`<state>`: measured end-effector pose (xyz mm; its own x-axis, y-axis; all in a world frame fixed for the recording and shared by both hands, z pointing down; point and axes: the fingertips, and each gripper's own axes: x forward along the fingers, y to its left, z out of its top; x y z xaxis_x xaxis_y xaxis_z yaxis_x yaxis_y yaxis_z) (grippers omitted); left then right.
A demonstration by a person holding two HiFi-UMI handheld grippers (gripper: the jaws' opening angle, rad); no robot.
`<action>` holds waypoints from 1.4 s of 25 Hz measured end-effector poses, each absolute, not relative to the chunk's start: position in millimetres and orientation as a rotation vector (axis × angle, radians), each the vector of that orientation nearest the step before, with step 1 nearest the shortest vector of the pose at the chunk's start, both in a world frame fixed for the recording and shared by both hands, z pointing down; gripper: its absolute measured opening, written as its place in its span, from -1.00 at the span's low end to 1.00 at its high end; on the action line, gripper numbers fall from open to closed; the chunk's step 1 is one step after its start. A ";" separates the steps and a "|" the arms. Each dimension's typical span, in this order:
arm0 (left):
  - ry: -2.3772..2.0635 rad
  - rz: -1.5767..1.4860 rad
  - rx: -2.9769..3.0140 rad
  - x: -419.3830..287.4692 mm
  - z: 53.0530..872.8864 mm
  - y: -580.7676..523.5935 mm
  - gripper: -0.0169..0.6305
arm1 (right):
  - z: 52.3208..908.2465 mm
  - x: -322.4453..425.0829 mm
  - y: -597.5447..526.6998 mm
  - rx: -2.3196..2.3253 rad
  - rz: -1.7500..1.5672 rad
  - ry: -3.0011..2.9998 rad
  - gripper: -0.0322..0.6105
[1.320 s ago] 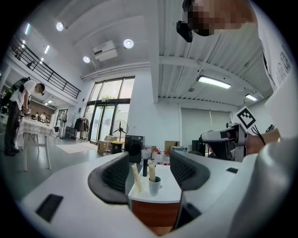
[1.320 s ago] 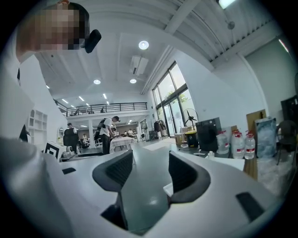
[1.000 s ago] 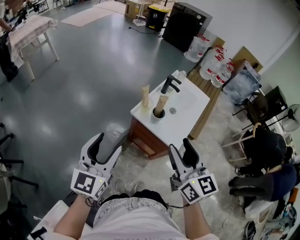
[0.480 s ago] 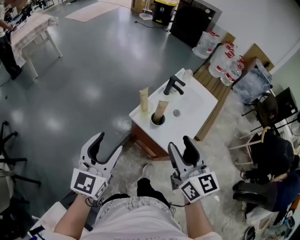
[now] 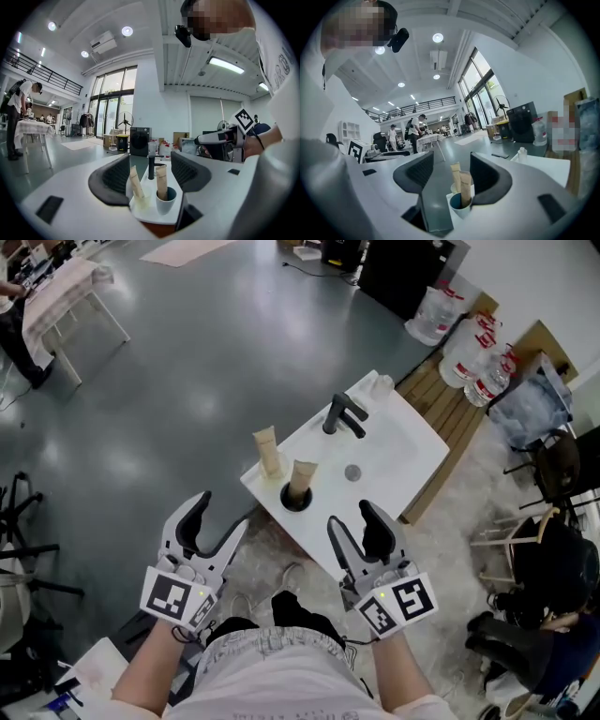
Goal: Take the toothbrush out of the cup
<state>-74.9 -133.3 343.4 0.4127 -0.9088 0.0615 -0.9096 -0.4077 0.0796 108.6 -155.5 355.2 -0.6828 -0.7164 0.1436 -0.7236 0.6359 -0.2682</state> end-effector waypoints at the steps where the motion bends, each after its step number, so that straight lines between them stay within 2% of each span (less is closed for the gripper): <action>1: -1.653 0.020 2.545 -71.0 346.2 -139.2 -0.07 | 356.8 112.5 -162.5 1.235 0.485 -2.823 -0.12; 17: -1.649 0.055 2.494 -39.9 364.8 -196.8 -0.05 | 377.1 134.0 -217.4 1.142 0.536 -2.832 -0.11; 35: -1.587 0.103 2.434 -66.3 410.3 -217.1 -0.05 | 431.2 90.0 -238.3 0.952 0.563 -2.775 -0.06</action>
